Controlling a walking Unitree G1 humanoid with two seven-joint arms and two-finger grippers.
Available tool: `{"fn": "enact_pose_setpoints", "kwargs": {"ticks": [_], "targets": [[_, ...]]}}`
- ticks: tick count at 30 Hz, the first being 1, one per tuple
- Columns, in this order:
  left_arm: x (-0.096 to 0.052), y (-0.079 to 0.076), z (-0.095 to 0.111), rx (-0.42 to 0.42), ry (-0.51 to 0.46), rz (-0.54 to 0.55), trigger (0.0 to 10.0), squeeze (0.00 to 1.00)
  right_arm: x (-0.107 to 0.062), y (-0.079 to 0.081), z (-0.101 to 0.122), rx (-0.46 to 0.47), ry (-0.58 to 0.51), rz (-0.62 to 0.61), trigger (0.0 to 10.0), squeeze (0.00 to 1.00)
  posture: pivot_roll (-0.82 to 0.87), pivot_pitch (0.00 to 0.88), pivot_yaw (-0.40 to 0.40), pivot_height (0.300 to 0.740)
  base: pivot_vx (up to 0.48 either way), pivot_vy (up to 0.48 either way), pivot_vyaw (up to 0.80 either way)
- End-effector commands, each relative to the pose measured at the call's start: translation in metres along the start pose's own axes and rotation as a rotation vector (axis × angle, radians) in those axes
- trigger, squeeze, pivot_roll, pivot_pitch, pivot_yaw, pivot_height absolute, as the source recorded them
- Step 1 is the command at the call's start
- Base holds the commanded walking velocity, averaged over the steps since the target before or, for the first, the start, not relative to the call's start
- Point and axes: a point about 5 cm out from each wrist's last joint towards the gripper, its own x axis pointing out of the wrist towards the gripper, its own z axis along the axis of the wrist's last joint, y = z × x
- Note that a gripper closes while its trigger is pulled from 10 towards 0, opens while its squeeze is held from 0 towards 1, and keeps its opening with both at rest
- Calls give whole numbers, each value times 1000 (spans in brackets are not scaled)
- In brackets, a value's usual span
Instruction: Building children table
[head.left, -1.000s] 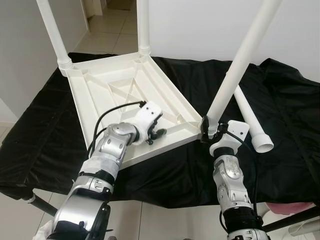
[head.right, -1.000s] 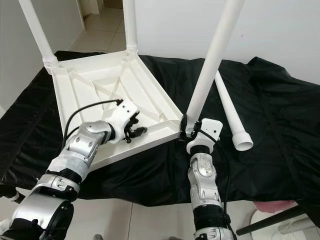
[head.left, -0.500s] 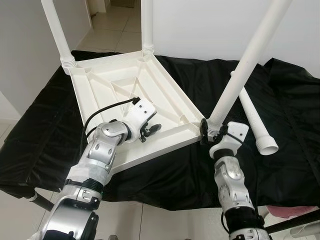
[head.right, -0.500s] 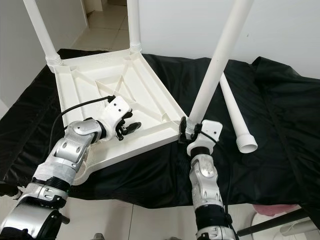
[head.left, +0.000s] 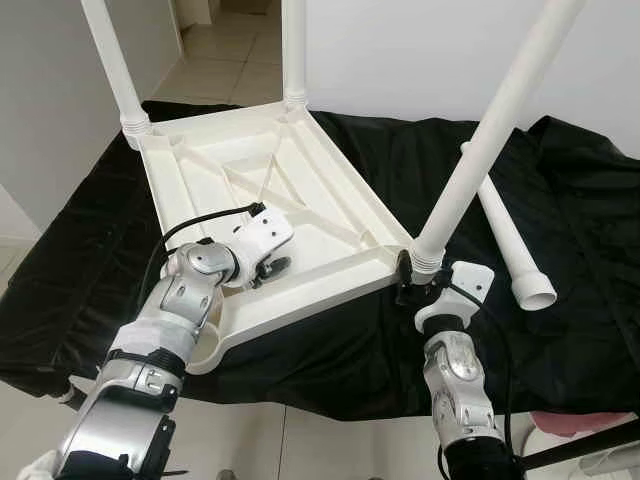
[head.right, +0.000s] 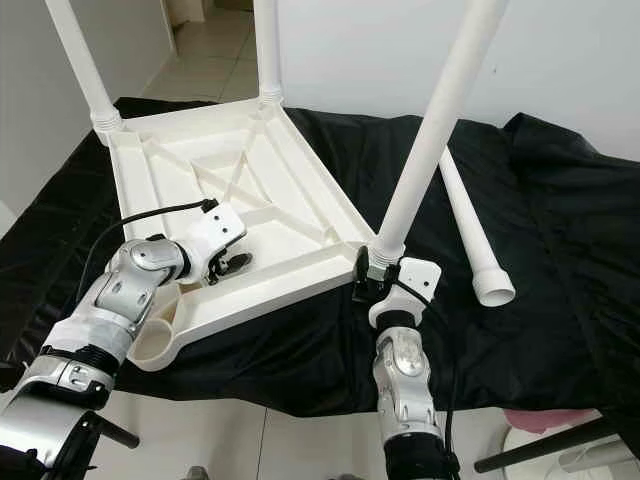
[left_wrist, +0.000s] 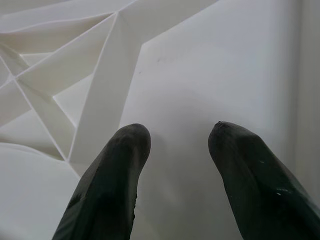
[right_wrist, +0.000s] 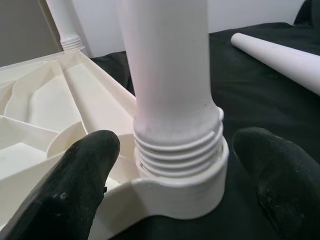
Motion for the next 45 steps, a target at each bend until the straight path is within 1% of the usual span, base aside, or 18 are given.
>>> {"fn": "enact_pose_setpoints", "kwargs": {"ticks": [1, 2, 9, 10, 13, 15, 16, 20, 27, 29, 30, 32, 33, 35, 36, 39, 42, 45], "targets": [[0, 9, -4, 25, 26, 201, 10000, 0, -3, -1, 0, -3, -8, -13, 10000, 0, -2, 0, -14, 740, 0, 0, 0], [-1, 9, -8, 48, 44, 200, 10000, 0, -10, -5, 1, -9, -14, -50, 10000, 0, 0, 0, -18, 740, 0, 0, 0], [-1, 10, -9, 52, 39, 194, 10000, 0, -16, -12, 0, -20, -12, -84, 10000, 0, 5, 0, -21, 740, 0, 0, 0], [-2, 14, -7, 71, 32, 191, 10000, 0, -27, -23, 1, -45, -19, -146, 10000, 0, 10, 0, -21, 740, 0, 0, 0], [-3, 16, -6, 76, 31, 190, 10000, 0, -29, -26, 1, -50, -21, -163, 10000, 0, 10, 0, -21, 740, 0, 0, 0], [-2, 16, -5, 76, 22, 168, 10000, 0, -27, -32, 7, -60, -58, -237, 10000, 0, 1, 0, -10, 740, 0, 0, 0], [-2, 16, -5, 76, 22, 168, 10000, 0, -27, -32, 7, -60, -58, -237, 10000, 0, 1, 0, -10, 740, 0, 0, 0], [0, 11, -5, 117, 19, 116, 10000, 0, -19, -31, 15, -55, -92, -280, 10000, 0, -4, 0, 5, 740, 0, 0, 0], [2, 4, -8, 117, 22, 85, 10000, 0, -11, -25, 18, -32, -106, -287, 10000, 0, -2, 0, 7, 740, 0, 0, 0], [2, -1, -12, 120, 28, 59, 10000, 0, -4, -21, 22, -17, -120, -289, 10000, 0, 3, 0, 11, 740, 0, 0, 0], [2, -1, -12, 120, 28, 59, 10000, 0, -4, -21, 22, -17, -120, -289, 10000, 0, 3, 0, 11, 740, 0, 0, 0], [1, -8, -13, 136, 21, 15, 10000, 0, 7, -18, 27, -3, -137, -292, 10000, 0, 10, 0, 12, 740, 0, 0, 0], [1, -8, -13, 136, 21, 15, 10000, 0, 7, -18, 27, -3, -137, -292, 10000, 0, 10, 0, 12, 740, 0, 0, 0], [1, -13, -13, 149, 11, -19, 10000, 0, 17, -15, 31, 3, -145, -293, 10000, 0, 13, 0, 10, 740, 0, 0, 0], [0, -15, -13, 154, 9, -27, 10000, 0, 22, -12, 32, 5, -144, -285, 10000, 0, 14, 0, 11, 740, 0, 0, 0], [0, -16, -13, 157, 9, -33, 10000, 0, 27, -9, 34, 6, -141, -276, 10000, 0, 15, 0, 10, 740, 0, 0, 0], [0, -22, -9, 158, -9, -58, 10000, 0, 38, 2, 33, 23, -111, -230, 10000, 0, 15, 0, 13, 740, 0, 0, 0], [0, -24, -6, 156, -18, -63, 10000, 0, 42, 8, 33, 22, -104, -201, 10000, 0, 15, 0, 14, 740, 0, 0, 0]]}}
